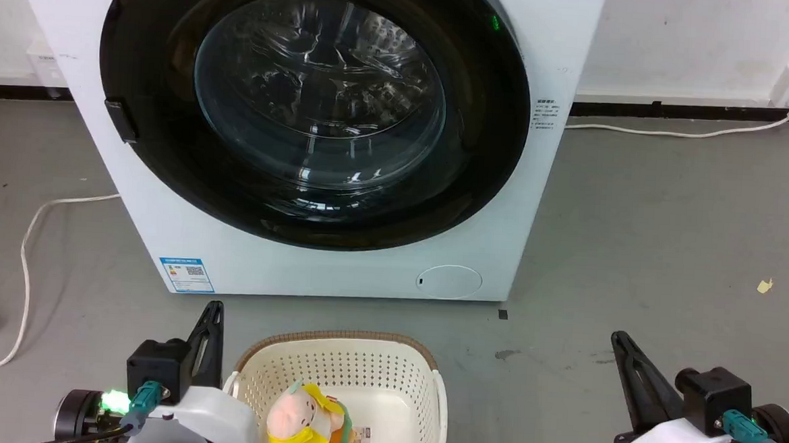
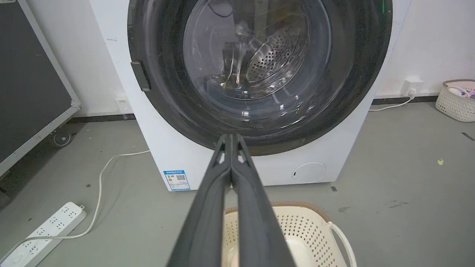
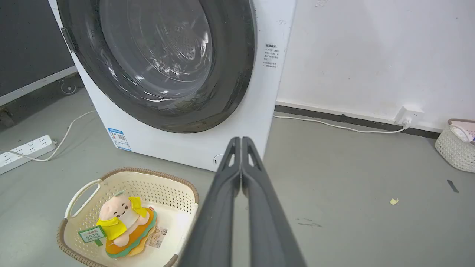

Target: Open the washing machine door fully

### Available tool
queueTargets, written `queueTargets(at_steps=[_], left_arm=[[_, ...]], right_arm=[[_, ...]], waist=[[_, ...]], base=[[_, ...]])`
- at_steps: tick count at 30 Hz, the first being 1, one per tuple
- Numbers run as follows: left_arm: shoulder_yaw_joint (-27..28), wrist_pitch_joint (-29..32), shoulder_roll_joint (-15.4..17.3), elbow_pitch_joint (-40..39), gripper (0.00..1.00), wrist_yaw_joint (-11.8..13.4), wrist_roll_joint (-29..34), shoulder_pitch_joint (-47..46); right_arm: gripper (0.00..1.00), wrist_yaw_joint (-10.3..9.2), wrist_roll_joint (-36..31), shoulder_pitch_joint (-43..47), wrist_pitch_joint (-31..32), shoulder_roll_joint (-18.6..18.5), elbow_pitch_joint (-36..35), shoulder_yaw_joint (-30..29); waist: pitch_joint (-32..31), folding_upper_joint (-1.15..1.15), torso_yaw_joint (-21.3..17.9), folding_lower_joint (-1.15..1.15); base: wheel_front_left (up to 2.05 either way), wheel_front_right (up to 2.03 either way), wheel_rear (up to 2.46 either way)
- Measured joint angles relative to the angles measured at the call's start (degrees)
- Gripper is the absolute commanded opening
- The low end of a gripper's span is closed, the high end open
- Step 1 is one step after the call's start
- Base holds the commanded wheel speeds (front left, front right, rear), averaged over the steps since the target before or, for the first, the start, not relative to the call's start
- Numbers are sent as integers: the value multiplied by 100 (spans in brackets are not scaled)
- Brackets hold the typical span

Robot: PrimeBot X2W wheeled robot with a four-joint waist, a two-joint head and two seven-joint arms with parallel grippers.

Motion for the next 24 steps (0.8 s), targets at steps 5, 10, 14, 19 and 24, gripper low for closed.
queueTargets(at_steps=[5,10,14,19,24], left_arm=[[1,1,0,0,0,0,-1,0],[0,1,0,0,0,0,-1,0],[2,1,0,0,0,0,0,0],[0,0,0,0,0,0,0,0],[1,1,0,0,0,0,0,0]], right_arm=[[0,0,0,0,0,0,0,0],[0,0,0,0,0,0,0,-1],[0,0,0,-1,0,0,0,1],[0,0,0,-1,-1,0,0,0],[0,0,0,-1,0,0,0,-1]], waist=[[0,0,0,0],[0,0,0,0],[0,0,0,0],[0,0,0,0],[0,0,0,0]], base=[[0,0,0],[0,0,0],[0,0,0],[0,0,0],[0,0,0]])
